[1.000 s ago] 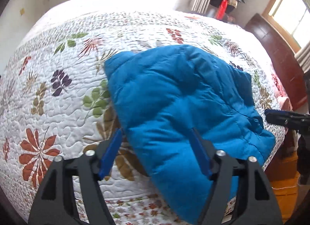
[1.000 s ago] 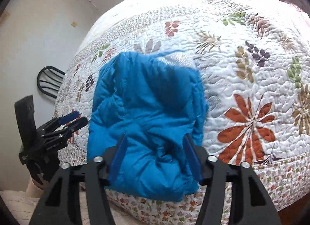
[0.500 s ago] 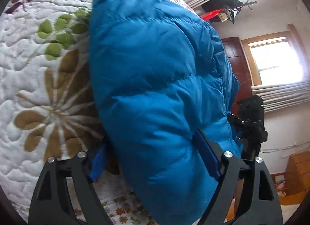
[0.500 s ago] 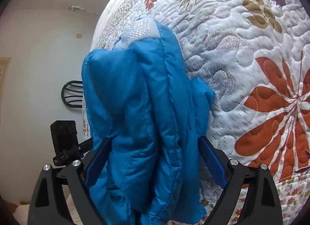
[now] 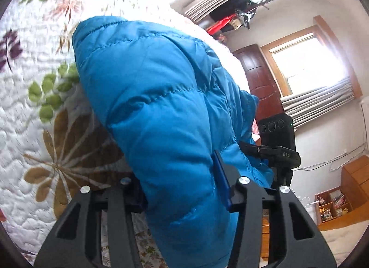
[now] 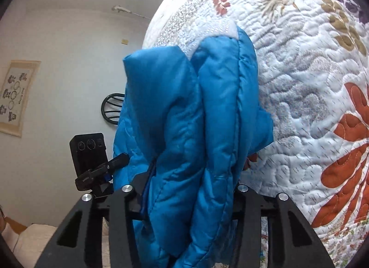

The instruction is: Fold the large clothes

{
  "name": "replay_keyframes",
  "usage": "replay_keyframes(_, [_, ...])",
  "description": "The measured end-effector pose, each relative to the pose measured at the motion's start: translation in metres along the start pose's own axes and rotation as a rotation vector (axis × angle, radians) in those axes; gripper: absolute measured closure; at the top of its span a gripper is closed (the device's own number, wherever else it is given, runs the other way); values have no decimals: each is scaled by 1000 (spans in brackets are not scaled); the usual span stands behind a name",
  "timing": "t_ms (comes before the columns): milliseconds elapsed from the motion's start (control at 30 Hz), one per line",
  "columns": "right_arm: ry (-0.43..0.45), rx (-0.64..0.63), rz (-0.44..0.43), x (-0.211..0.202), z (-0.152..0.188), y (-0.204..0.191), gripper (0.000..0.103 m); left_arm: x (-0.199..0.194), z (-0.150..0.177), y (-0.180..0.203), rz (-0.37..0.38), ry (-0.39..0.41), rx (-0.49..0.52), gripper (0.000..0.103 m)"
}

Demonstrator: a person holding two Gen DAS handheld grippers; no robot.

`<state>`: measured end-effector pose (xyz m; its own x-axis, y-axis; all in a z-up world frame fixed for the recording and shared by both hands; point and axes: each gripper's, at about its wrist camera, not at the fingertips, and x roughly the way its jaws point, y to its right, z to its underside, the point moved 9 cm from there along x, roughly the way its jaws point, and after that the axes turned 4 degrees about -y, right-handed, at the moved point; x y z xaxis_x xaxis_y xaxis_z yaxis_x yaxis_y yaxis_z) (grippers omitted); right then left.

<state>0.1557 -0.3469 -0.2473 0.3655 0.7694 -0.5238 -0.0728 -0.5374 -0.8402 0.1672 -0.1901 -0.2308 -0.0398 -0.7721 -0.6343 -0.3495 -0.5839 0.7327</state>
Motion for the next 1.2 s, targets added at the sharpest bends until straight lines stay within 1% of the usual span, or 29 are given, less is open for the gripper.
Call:
replay_keyframes(100, [24,-85,13,-3,-22,-35,58,-24,-17,8,7,65,30,57])
replay_keyframes(233, [35,-202,21,10,-64,-79,58,-60,-49,6,-9,161,62,57])
replay_keyframes(367, [21,-249,17,47,-112,-103,58,-88,-86,-16,-76,237,70,57])
replay_keyframes(500, [-11,-260,13,97,-158,-114,59,-112,-117,-52,-143,280,45,57])
replay_keyframes(600, [-28,-251,18,129,-180,-115,59,-118,-138,-86,-174,290,14,57])
replay_keyframes(667, [-43,-228,23,154,-196,-109,59,-126,-147,-109,-194,287,-11,57])
replay_keyframes(733, [-62,-196,36,175,-205,-101,59,-125,-158,-133,-213,273,-36,57])
replay_keyframes(833, [-99,-139,75,203,-214,-78,58,-117,-167,-168,-235,225,-77,56])
replay_keyframes(867, [-99,-124,71,208,-215,-73,58,-112,-166,-179,-244,207,-91,54])
replay_keyframes(900, [-95,-112,49,208,-214,-71,57,-111,-164,-188,-251,200,-93,51])
replay_keyframes(933, [-91,-104,36,209,-214,-69,57,-115,-160,-196,-244,201,-91,50])
replay_keyframes(1000, [-87,-113,45,213,-213,-65,55,-113,-162,-200,-228,205,-90,46])
replay_keyframes(1100, [-91,-80,34,214,-208,-61,51,-108,-161,-209,-249,207,-95,39])
replay_keyframes(1167, [-87,-78,41,212,-207,-58,49,-101,-161,-205,-242,210,-117,37])
replay_keyframes(1200, [-86,-81,51,210,-206,-59,47,-101,-162,-205,-251,206,-126,34])
